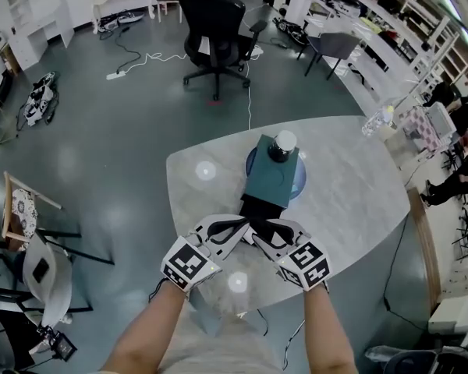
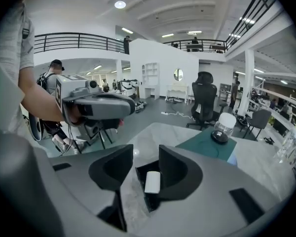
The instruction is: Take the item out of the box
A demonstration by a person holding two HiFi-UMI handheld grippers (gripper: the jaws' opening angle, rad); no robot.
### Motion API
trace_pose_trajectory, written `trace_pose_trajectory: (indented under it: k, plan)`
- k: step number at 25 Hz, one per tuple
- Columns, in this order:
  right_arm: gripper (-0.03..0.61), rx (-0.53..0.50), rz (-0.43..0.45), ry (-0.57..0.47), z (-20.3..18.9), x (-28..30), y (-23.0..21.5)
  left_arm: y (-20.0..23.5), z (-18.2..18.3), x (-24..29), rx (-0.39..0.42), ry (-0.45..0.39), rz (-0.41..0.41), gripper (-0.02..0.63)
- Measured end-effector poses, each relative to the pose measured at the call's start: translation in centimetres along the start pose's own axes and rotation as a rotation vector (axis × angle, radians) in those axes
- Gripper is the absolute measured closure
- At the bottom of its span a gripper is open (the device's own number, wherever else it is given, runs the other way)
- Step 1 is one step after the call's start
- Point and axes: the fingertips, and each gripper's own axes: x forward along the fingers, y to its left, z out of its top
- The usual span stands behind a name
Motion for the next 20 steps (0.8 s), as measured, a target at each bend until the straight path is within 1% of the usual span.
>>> trace_pose_trajectory:
  k: [3,6,13,20]
  plan:
    - [0.387,0.021,0.014,0.078,-2.2,2.2,-0.5,0.9,-1.2,0.1,-0.017,0.009,0.005,0.594]
    - [0.382,0.036,0.02,0.147,-3.9,3.7,-1.1,1.5,-1.6,0.2,-0.034,0.012,0.01,0.594]
    - [0.379,0.122,0.01,0.253,-6.9,6.4,-2.5,2.4,-3.1,0.5,-0.073,0.013,0.003,0.594]
    - [0.364,0.125,0.042,0.378,-9.0,8.5,-2.5,3.1,-3.8,0.8,-0.099,0.014,-0.001,0.594]
